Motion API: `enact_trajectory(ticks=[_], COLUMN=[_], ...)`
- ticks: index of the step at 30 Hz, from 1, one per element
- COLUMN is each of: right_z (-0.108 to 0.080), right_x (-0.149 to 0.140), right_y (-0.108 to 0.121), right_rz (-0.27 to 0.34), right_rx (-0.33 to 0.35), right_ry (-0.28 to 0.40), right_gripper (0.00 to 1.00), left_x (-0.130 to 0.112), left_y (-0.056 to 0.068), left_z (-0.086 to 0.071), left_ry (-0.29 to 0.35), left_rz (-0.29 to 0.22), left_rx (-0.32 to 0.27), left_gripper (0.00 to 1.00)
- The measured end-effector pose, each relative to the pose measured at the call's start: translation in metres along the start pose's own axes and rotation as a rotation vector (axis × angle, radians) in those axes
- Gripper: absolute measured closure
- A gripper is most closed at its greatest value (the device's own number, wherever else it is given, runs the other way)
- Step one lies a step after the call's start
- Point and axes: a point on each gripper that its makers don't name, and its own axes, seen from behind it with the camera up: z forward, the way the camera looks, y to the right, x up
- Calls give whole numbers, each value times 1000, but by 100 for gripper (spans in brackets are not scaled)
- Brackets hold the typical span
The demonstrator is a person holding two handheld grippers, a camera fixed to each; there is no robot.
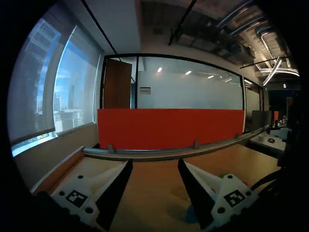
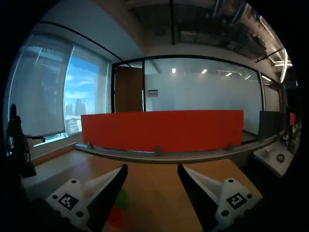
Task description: Pour water
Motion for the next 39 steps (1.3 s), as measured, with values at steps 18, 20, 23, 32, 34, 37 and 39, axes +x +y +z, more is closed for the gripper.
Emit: enact_trajectory(ticks=[18,20,23,32,34,37,39], right_z=[10,10,9,5,6,9,11], right_x=[20,22,23,21,21,18,15], right_y=[-22,-30,-43,-87,-92,-95,-97], right_rz=[6,6,7,0,1,-9,-24], right_rx=[137,179,251,438,460,478,484], right_ry=[4,6,-1,-32,-35,-43,-53], right_gripper=[0,0,0,0,0,0,0], left_x=[17,18,19,18,18,18,17], left_y=[32,39,49,78,80,81,81], left_z=[2,1,-2,-11,-11,-11,-10], left_ry=[-26,-25,-29,-37,-35,-34,-38], left_rz=[3,1,5,27,21,14,12], left_rx=[-177,-210,-266,-397,-413,-428,-432], left_gripper=[14,14,14,14,14,14,14])
